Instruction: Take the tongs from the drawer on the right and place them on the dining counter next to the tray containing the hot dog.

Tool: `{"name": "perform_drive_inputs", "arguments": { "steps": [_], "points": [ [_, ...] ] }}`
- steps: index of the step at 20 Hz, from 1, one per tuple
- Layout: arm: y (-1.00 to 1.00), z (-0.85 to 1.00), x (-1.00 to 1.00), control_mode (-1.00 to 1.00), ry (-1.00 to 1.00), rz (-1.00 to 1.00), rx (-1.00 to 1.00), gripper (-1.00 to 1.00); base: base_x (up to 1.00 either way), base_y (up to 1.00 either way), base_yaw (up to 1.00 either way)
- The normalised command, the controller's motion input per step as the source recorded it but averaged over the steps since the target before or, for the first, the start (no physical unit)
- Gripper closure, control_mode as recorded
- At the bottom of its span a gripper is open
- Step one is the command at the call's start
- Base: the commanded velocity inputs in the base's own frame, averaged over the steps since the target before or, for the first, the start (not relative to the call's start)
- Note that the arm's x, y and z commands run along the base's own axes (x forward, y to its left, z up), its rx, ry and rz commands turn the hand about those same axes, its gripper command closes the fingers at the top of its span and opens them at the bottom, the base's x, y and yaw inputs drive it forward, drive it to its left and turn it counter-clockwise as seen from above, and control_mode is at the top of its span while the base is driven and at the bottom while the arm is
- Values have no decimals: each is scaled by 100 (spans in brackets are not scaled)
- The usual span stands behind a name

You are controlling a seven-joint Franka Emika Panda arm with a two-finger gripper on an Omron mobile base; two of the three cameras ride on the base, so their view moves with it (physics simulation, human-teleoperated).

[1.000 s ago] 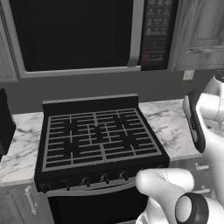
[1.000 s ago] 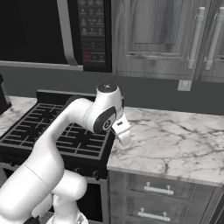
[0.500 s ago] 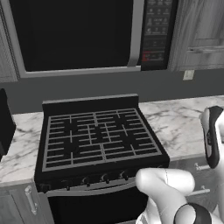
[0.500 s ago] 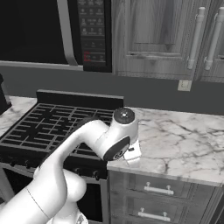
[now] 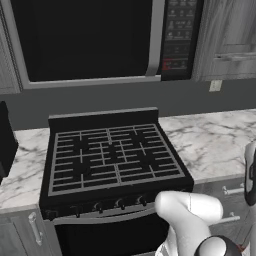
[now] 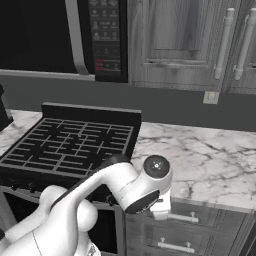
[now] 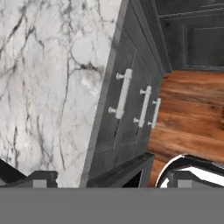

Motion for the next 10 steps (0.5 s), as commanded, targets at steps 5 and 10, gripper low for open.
{"name": "perform_drive_inputs", "arguments": {
  "steps": [5,10],
  "points": [
    [-26,-34,-13,-100,-7,-10,5,-100,0,0,0],
    [-16,-22,0,-100,-8,-6,9,-100,0,0,0]
  ]
}}
